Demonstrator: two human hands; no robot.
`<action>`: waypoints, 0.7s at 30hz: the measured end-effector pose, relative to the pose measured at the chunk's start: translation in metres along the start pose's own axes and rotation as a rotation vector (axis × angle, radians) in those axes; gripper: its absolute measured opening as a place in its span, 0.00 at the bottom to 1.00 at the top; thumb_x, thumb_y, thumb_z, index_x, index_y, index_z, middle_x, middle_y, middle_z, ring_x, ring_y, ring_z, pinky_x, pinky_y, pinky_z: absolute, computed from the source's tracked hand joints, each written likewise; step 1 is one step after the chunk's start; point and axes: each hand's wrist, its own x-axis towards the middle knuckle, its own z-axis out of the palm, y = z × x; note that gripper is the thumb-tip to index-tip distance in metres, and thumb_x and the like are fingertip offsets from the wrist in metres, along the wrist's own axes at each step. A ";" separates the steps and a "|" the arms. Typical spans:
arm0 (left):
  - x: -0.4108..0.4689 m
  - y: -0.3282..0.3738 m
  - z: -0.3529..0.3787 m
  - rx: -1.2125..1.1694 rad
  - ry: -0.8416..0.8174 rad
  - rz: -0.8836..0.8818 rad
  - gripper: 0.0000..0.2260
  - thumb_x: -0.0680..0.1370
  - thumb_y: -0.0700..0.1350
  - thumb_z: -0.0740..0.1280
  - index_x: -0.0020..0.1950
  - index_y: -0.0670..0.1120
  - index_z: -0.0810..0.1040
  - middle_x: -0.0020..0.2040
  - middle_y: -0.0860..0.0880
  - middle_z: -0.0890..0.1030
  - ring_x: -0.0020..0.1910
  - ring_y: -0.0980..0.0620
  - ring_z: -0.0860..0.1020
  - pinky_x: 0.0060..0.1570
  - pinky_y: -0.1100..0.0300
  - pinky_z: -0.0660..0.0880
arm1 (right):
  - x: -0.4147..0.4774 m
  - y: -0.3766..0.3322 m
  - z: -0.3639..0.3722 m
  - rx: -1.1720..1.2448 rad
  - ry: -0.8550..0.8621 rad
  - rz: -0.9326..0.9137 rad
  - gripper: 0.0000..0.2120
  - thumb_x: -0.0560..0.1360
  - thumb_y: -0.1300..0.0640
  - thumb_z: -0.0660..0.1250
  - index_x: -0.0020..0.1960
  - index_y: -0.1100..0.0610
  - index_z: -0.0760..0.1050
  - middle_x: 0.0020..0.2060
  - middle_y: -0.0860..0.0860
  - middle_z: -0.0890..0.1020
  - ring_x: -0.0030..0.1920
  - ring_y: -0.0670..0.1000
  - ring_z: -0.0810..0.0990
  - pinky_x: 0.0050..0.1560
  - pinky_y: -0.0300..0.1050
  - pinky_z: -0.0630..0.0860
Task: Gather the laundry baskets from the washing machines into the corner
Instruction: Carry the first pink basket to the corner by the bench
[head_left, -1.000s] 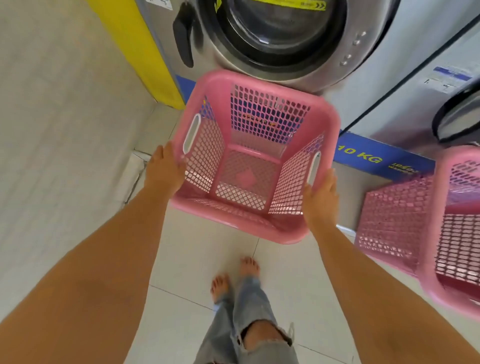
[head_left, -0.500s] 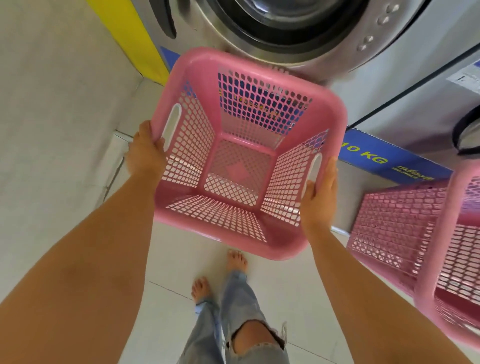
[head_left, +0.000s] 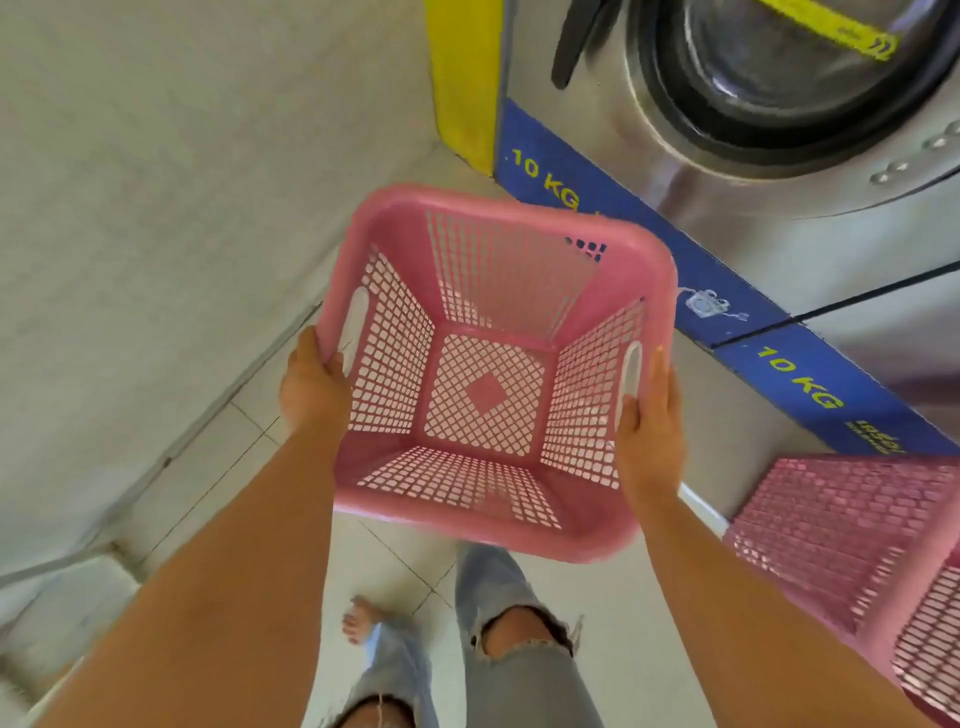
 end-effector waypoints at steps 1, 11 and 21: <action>-0.005 -0.021 -0.011 -0.006 0.015 -0.043 0.15 0.81 0.43 0.59 0.67 0.44 0.68 0.56 0.39 0.79 0.51 0.35 0.78 0.42 0.50 0.68 | -0.008 -0.012 0.007 -0.008 -0.017 -0.032 0.32 0.80 0.59 0.56 0.78 0.41 0.48 0.77 0.51 0.58 0.68 0.61 0.72 0.57 0.58 0.74; -0.070 -0.231 -0.117 -0.159 0.177 -0.438 0.17 0.81 0.46 0.57 0.70 0.48 0.66 0.60 0.43 0.78 0.55 0.37 0.79 0.53 0.42 0.77 | -0.113 -0.129 0.106 -0.078 -0.202 -0.428 0.30 0.81 0.59 0.56 0.79 0.46 0.49 0.77 0.52 0.59 0.69 0.56 0.70 0.54 0.54 0.76; -0.131 -0.404 -0.170 -0.176 0.359 -0.752 0.10 0.81 0.44 0.57 0.63 0.47 0.68 0.54 0.42 0.79 0.45 0.41 0.77 0.41 0.48 0.72 | -0.211 -0.215 0.241 -0.164 -0.440 -0.745 0.29 0.82 0.55 0.53 0.78 0.43 0.45 0.76 0.52 0.61 0.50 0.55 0.82 0.35 0.44 0.78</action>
